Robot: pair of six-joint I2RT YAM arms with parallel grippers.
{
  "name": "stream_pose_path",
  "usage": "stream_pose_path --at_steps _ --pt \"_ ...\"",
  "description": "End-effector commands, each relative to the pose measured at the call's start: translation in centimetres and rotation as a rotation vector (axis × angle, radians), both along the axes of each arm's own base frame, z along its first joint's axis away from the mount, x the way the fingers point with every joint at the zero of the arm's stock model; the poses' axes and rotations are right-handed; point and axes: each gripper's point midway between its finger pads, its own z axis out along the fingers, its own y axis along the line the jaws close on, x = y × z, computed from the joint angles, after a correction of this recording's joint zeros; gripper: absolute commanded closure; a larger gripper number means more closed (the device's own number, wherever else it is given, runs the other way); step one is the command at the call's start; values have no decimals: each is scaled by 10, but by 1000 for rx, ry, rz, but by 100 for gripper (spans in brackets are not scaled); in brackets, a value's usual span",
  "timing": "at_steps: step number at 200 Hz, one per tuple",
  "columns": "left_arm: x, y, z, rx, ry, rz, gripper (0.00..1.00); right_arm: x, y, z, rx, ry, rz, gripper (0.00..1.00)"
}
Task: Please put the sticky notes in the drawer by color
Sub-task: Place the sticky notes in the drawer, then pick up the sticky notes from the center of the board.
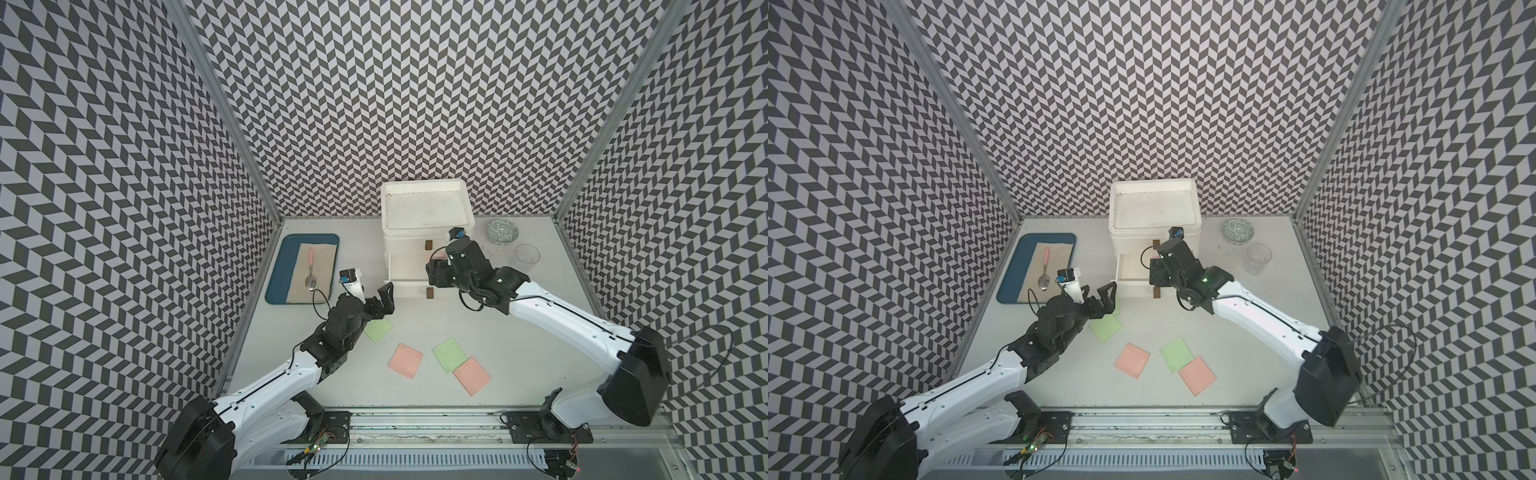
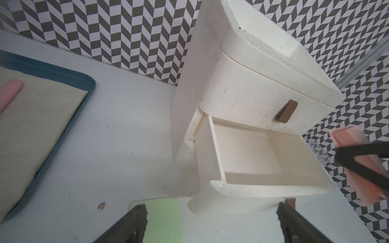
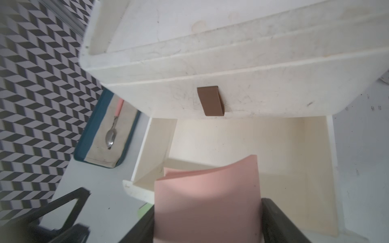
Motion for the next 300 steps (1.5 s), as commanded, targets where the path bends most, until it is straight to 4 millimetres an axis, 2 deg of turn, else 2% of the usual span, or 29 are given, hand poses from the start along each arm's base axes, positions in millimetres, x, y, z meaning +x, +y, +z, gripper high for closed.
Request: stream_pose_path --at_steps 1,40,60,80,103,123,137,152,166,176,205,255,300 --pt "0 6 2 25 -23 29 0 31 3 12 -35 -82 -18 26" --pt "0 17 2 29 -20 86 0 43 1 1 -99 -69 -37 14" --pt "1 25 -2 33 -4 129 0 35 0 5 -94 -52 -18 12" --pt "2 30 -6 29 10 156 0 17 1 11 -85 -39 33 12" --pt "3 30 -7 25 13 154 0 -28 17 14 -77 -42 170 12" --pt "4 38 -12 6 31 191 0 -87 43 -5 -83 -7 359 12" --pt "4 46 -17 -14 55 230 0 -132 61 -30 -98 15 495 12" --pt "6 49 -20 -30 73 222 0 -170 66 -70 -141 63 581 11" --pt "8 52 -23 -48 90 213 0 -188 67 -101 -161 112 620 11" --pt "8 54 -24 -56 96 214 0 -198 71 -115 -146 129 668 10" --pt "7 62 -24 -72 94 232 0 -200 84 -141 -229 100 709 10" --pt "7 67 -25 -85 90 236 0 -194 112 -161 -353 52 817 8" --pt "7 69 -23 -78 85 241 0 -194 103 -189 -449 98 833 7"
